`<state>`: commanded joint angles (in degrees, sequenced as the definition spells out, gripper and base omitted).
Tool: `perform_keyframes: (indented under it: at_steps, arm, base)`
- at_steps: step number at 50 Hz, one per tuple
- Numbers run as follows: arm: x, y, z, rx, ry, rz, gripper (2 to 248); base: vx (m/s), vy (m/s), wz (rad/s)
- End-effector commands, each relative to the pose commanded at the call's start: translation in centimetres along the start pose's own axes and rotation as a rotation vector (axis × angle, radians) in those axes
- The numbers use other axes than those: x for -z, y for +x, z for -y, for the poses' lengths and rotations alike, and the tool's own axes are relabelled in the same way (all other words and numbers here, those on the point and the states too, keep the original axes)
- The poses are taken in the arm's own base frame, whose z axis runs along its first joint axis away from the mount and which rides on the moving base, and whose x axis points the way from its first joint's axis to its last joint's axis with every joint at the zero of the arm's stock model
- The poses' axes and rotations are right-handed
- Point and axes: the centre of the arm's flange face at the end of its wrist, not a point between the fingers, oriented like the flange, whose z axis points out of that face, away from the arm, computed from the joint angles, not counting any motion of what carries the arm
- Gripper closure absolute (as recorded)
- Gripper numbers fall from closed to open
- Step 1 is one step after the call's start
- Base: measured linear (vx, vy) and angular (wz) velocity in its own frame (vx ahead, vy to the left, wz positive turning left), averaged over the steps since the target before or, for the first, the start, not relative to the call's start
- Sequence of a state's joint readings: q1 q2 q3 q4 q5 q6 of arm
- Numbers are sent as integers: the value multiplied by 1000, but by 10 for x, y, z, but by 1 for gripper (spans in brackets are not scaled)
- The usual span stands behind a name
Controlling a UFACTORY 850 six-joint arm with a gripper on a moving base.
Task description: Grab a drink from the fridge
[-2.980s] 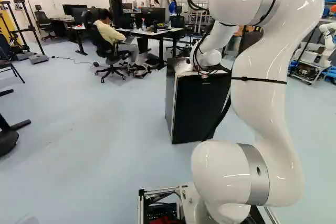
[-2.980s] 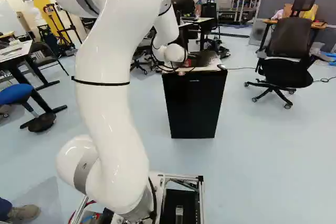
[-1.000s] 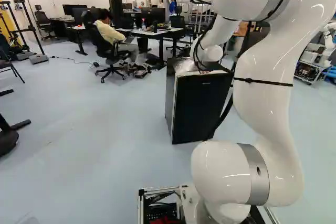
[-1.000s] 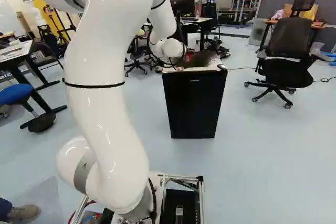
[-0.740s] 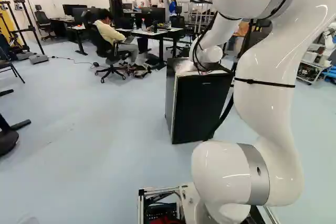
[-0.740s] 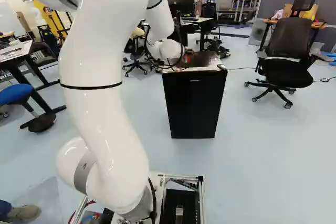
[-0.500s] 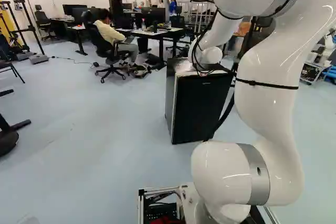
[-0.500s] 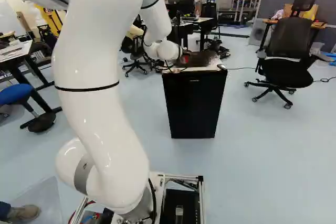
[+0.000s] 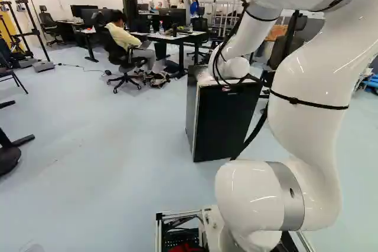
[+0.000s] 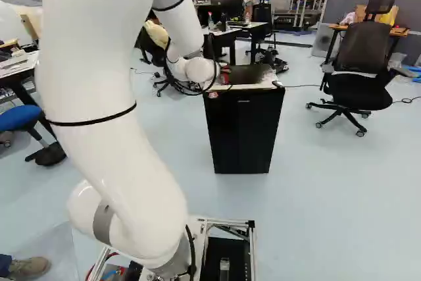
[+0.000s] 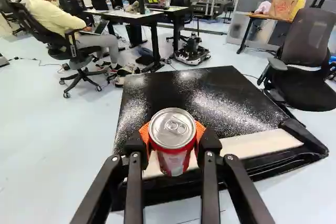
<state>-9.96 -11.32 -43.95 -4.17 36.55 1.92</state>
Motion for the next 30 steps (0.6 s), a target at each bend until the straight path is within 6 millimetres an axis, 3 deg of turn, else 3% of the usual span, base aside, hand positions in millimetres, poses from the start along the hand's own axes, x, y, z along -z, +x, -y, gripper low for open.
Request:
perform_keyframes:
  at_steps: [5,30]
  arm:
    - [14,-8,6,2,9,-2,150]
    - [14,-8,6,2,9,-2,150]
  base:
    - [-10,0,1]
    - [-1,0,0]
